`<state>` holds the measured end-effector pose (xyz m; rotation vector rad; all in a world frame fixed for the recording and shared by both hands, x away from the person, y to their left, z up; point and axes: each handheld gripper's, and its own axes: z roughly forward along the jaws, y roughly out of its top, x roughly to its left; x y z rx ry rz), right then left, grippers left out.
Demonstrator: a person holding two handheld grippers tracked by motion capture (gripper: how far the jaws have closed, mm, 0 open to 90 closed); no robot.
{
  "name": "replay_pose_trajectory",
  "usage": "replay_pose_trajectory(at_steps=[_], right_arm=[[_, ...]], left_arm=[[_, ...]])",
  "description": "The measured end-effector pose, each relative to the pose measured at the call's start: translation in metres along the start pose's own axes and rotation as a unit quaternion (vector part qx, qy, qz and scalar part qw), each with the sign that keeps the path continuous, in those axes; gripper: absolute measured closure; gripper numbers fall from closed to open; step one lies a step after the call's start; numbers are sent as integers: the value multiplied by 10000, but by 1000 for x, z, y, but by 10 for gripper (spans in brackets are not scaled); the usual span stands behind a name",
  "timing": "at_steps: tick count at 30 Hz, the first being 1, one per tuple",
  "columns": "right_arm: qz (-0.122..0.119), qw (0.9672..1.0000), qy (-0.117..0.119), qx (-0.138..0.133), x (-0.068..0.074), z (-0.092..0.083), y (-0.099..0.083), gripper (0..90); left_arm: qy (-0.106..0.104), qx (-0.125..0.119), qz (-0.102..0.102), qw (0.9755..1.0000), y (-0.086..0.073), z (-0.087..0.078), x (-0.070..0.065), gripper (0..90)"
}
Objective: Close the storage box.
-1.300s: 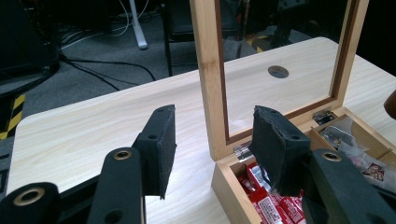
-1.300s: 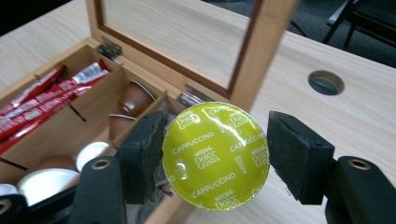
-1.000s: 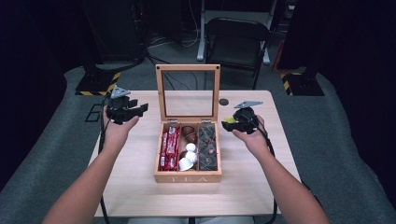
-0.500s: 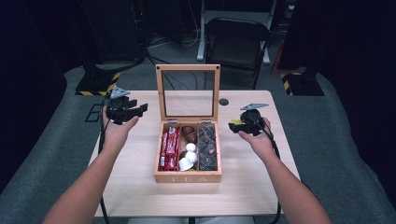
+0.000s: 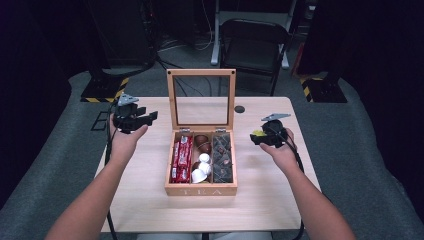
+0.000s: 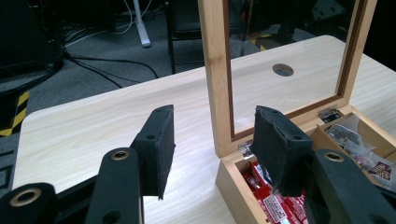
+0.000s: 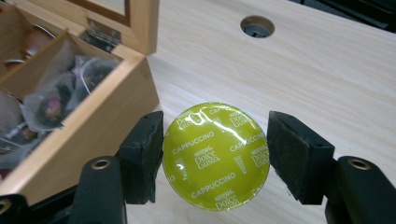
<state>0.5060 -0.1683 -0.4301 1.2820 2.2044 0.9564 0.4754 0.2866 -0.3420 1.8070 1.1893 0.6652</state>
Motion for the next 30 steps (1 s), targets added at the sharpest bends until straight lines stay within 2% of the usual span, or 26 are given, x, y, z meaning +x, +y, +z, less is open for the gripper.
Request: replay_pose_trajectory(at_steps=[11,16,26,27,30], right_arm=[[68,9996,-228,178,-16,4,-15,372],[210,9989,-348,252,-22,5,-27,372],[242,9981,-410,390,-30,8,-41,372],[245,9974,-456,494,-30,9,-44,372],[268,9974,-472,482,-31,10,-47,372]], left_arm=[[7,-8,-9,10000,0,0,0,486],[-2,1,-10,10000,0,0,0,486],[10,-16,-15,10000,0,0,1,486],[13,-9,-19,10000,-1,0,1,486],[14,-20,-19,10000,-1,-1,1,486]])
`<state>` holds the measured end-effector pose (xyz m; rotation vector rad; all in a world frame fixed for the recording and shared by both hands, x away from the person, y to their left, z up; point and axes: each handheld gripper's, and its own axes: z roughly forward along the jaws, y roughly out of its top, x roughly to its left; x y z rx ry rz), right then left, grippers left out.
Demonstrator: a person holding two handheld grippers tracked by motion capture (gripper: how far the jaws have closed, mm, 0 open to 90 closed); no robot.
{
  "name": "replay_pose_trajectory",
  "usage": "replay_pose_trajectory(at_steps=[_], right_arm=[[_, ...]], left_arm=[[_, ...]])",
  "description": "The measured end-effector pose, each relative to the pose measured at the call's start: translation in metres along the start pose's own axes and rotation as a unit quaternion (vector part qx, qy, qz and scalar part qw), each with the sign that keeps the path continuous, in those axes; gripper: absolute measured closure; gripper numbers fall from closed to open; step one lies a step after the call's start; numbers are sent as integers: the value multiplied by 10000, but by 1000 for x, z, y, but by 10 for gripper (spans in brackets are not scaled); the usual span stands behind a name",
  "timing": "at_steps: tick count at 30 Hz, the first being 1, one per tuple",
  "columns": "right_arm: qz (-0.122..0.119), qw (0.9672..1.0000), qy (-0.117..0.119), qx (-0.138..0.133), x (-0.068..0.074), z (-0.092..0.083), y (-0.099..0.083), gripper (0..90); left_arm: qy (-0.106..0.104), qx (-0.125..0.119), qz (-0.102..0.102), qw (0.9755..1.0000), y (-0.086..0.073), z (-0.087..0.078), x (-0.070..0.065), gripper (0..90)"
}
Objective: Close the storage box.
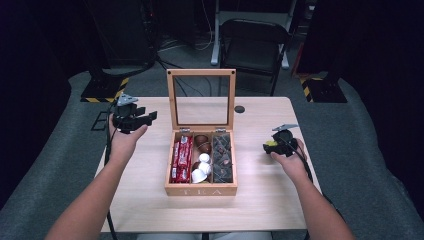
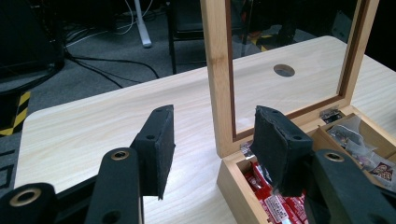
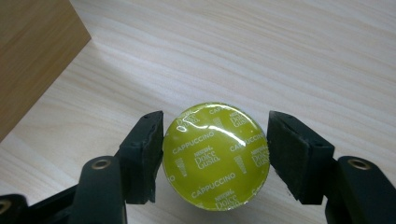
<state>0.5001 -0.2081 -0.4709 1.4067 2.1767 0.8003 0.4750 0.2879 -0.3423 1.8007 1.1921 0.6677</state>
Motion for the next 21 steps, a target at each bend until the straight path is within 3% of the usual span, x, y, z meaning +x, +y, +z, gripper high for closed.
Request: replay_pose_trajectory(at_steps=[9,12,21], right_arm=[[4,9998,-59,172,-1,7,-11,372],[-68,9999,-106,114,-2,8,-12,371],[17,9999,-59,94,-2,7,-13,367]], left_arm=[[-5,16,-14,10000,-2,2,0,486],[8,25,-10,10000,-2,2,0,485],[9,40,-13,10000,-2,2,-1,483]])
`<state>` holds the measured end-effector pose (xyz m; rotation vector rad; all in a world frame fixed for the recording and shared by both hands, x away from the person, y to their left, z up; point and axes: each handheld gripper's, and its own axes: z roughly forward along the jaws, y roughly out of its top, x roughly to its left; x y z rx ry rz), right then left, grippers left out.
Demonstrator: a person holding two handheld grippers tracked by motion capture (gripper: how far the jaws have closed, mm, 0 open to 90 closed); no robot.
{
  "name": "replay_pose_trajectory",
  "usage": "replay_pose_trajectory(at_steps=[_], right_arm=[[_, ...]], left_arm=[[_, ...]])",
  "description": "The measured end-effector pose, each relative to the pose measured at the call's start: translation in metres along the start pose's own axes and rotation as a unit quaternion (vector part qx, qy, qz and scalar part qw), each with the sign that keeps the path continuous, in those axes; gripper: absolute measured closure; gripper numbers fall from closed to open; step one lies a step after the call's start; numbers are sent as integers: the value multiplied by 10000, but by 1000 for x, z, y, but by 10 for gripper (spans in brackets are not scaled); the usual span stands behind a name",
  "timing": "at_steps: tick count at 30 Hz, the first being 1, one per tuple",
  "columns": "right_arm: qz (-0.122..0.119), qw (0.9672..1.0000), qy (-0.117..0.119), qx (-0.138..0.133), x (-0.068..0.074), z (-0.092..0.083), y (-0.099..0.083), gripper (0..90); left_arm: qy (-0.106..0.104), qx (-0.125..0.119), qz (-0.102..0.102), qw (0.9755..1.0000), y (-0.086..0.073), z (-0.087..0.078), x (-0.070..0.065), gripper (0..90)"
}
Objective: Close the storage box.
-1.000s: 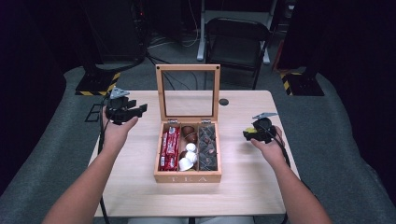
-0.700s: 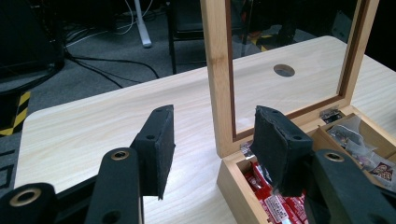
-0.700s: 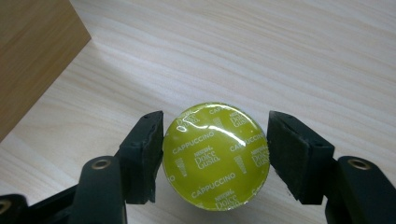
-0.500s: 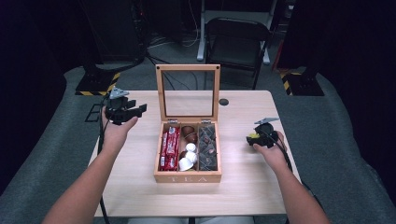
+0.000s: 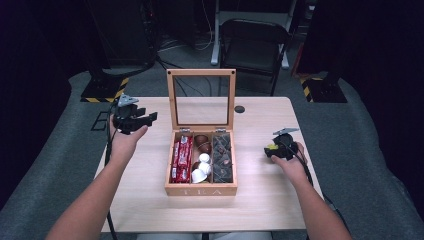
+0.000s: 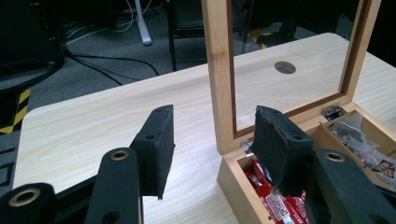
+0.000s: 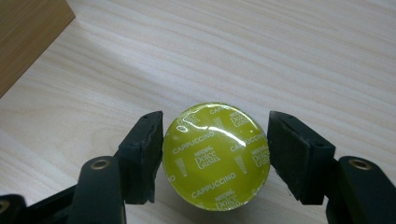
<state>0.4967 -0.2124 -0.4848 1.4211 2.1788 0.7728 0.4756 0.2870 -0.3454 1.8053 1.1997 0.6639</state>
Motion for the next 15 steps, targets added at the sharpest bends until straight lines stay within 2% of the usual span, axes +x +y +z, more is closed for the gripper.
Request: replay_pose_trajectory(at_steps=[4,15], right_arm=[[-7,10000,-55,-50,-1,0,0,340],[56,9999,-6,-120,-1,-6,6,316]], left_arm=[[-14,-6,28,10000,0,1,-1,483],[5,-4,14,10000,0,0,-1,483]])
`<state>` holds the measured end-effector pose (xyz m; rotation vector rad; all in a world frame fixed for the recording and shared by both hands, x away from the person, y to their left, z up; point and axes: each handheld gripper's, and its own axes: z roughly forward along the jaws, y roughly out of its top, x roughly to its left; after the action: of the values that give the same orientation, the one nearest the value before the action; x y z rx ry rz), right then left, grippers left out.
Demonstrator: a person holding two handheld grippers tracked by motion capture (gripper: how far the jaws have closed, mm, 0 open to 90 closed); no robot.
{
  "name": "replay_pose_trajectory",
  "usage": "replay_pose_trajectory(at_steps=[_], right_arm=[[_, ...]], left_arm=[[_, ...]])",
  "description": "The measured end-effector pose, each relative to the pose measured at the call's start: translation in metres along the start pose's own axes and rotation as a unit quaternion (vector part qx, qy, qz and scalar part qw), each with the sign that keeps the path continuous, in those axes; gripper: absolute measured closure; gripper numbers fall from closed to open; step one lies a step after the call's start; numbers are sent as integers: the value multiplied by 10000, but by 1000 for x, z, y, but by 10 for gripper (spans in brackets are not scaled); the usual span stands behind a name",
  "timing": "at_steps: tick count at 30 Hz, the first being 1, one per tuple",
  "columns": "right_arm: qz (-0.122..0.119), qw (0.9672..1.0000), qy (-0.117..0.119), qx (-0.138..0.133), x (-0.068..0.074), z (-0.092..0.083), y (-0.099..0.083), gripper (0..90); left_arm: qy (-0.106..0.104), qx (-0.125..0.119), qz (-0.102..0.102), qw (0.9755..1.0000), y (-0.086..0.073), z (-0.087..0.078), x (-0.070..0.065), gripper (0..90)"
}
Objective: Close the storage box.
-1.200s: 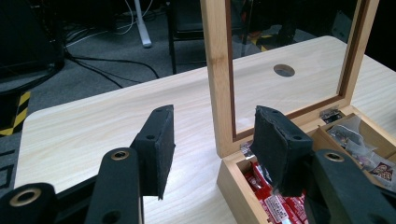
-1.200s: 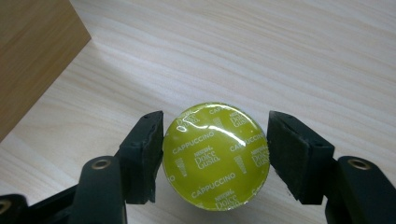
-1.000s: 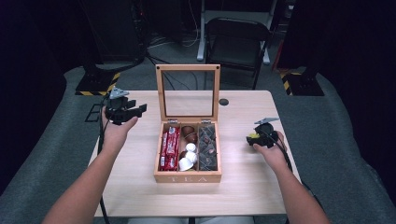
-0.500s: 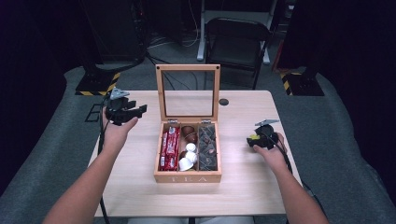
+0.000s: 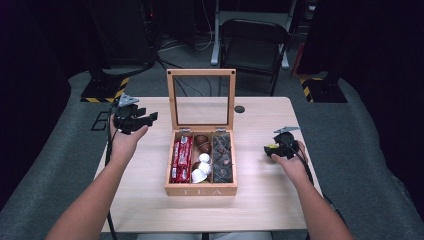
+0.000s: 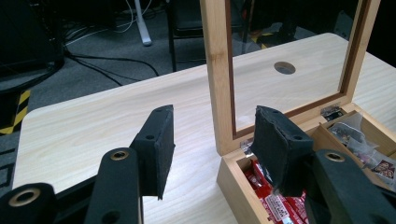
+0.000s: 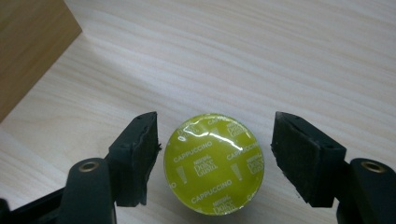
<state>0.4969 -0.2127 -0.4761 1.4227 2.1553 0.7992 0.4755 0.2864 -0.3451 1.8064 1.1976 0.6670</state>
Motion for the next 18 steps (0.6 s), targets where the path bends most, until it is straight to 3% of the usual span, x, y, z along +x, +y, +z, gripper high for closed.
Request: replay_pose_trajectory(at_steps=[8,18], right_arm=[[-5,9999,95,-115,2,-11,11,315],[-244,9986,303,-352,15,-24,27,373]], left_arm=[[-9,20,5,10000,0,1,0,483],[-12,19,13,10000,0,1,-1,483]])
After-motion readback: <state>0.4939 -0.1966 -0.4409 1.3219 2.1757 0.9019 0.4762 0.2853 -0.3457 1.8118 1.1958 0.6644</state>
